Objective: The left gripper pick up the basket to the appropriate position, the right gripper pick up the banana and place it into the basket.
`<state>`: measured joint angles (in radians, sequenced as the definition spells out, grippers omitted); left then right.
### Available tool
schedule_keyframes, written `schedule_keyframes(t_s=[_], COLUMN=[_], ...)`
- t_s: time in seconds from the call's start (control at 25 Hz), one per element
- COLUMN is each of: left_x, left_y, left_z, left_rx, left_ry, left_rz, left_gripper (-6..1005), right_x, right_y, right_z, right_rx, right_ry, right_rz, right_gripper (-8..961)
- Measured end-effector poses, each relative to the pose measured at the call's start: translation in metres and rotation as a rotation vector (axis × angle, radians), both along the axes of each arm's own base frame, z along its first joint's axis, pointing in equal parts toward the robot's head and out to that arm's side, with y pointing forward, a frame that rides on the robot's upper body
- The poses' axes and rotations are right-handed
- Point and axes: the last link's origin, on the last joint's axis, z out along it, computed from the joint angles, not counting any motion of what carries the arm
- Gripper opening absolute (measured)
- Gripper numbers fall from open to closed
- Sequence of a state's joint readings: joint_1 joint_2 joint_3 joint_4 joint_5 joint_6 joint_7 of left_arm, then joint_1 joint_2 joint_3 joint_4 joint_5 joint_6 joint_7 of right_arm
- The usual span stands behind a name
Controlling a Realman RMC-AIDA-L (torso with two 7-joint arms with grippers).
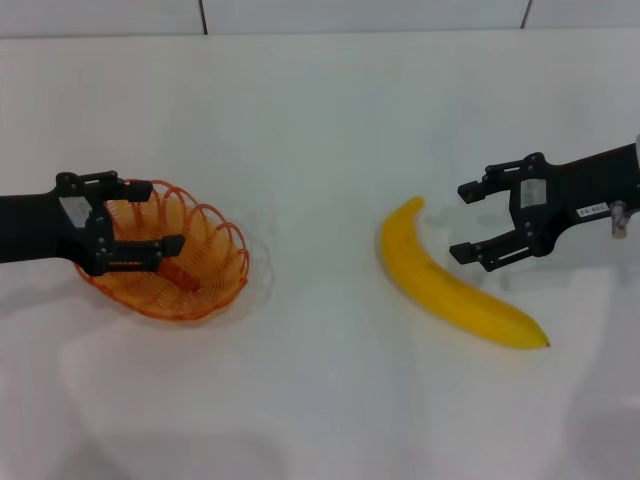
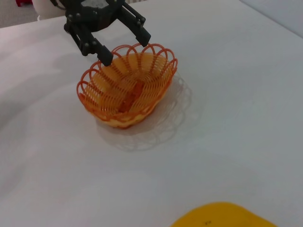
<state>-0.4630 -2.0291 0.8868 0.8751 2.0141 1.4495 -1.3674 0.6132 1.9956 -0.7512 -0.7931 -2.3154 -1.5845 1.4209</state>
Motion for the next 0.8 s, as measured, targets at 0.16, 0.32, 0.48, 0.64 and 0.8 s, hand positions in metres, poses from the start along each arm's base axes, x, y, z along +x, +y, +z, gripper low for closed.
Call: schedule_keyframes(t_s=[0.16, 0.32, 0.48, 0.64, 0.8], left_x=[0.001, 0.005, 0.008, 0.009, 0.010], left_y=[0.000, 0.000, 0.000, 0.007, 0.020], left_z=[-0.001, -0.004, -0.007, 0.006, 0.030], left_rx=[-0.001, -0.016, -0.026, 0.032, 0.084], left_ry=[0.002, 0.002, -0.002, -0.070, -0.128], left_rz=[-0.011, -0.036, -0.046, 0.030, 0.143], left_gripper=[845, 845, 845, 845, 845], right_x=[0.000, -0.001, -0.002, -0.002, -0.001], right_y=[0.000, 0.000, 0.001, 0.001, 0.001], right_z=[0.000, -0.001, -0.001, -0.001, -0.001], right_rx=[0.001, -0.002, -0.001, 0.000, 0.000], right_ry=[0.003, 0.005, 0.009, 0.010, 0.011], right_rz=[-0.001, 0.001, 0.001, 0.001, -0.001], right_gripper=[879, 880, 880, 879, 879])
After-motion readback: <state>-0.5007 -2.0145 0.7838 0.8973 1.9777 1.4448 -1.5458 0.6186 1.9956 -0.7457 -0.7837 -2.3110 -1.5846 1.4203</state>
